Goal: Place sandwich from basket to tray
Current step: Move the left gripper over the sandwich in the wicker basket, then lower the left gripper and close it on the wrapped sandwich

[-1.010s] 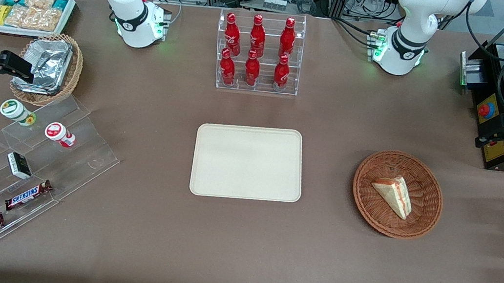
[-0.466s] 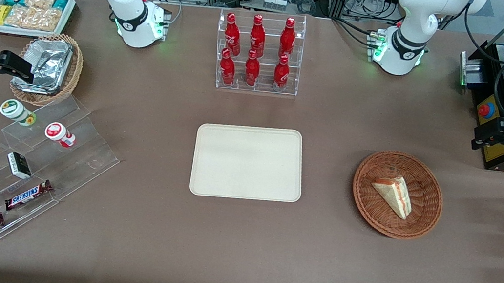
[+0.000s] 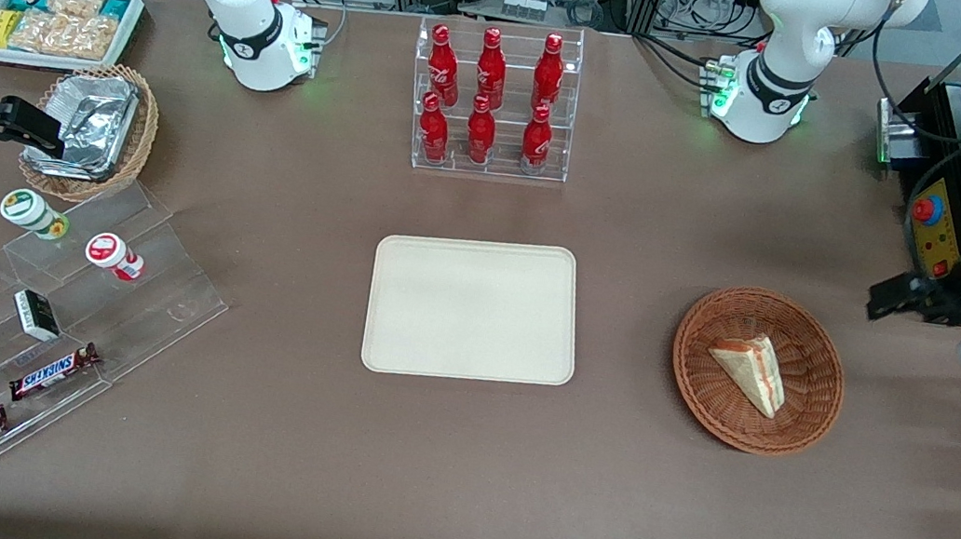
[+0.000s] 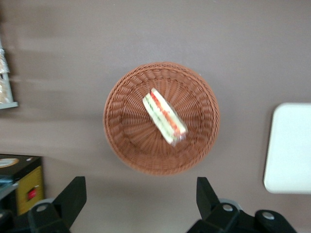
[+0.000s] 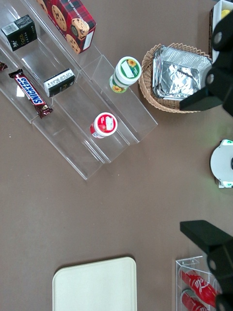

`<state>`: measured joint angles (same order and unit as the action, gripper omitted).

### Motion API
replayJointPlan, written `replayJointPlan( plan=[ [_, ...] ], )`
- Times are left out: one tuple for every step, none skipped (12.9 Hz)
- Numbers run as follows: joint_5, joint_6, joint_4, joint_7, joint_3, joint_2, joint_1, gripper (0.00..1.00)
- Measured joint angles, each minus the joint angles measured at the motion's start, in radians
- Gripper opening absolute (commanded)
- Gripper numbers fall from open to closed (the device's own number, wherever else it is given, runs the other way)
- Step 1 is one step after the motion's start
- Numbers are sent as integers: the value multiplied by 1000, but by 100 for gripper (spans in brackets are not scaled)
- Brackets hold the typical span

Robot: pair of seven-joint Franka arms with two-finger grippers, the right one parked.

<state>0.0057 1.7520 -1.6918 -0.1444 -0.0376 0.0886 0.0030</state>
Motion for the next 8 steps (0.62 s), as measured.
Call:
replayJointPlan(
  plan=[
    [0, 72, -60, -61, -3, 3, -5, 100],
    [1, 152, -125, -128, -6, 4, -16, 100],
    [1, 231, -184, -193, -7, 4, -35, 100],
    [3, 315, -246, -264, -8, 4, -56, 100],
    [4, 394, -306, -327, -9, 5, -73, 100],
    [5, 472, -367, -381, -10, 4, -83, 100],
    [5, 539, -424, -419, -10, 4, -87, 100],
    [5, 585, -469, -440, -8, 4, -87, 100]
  ],
)
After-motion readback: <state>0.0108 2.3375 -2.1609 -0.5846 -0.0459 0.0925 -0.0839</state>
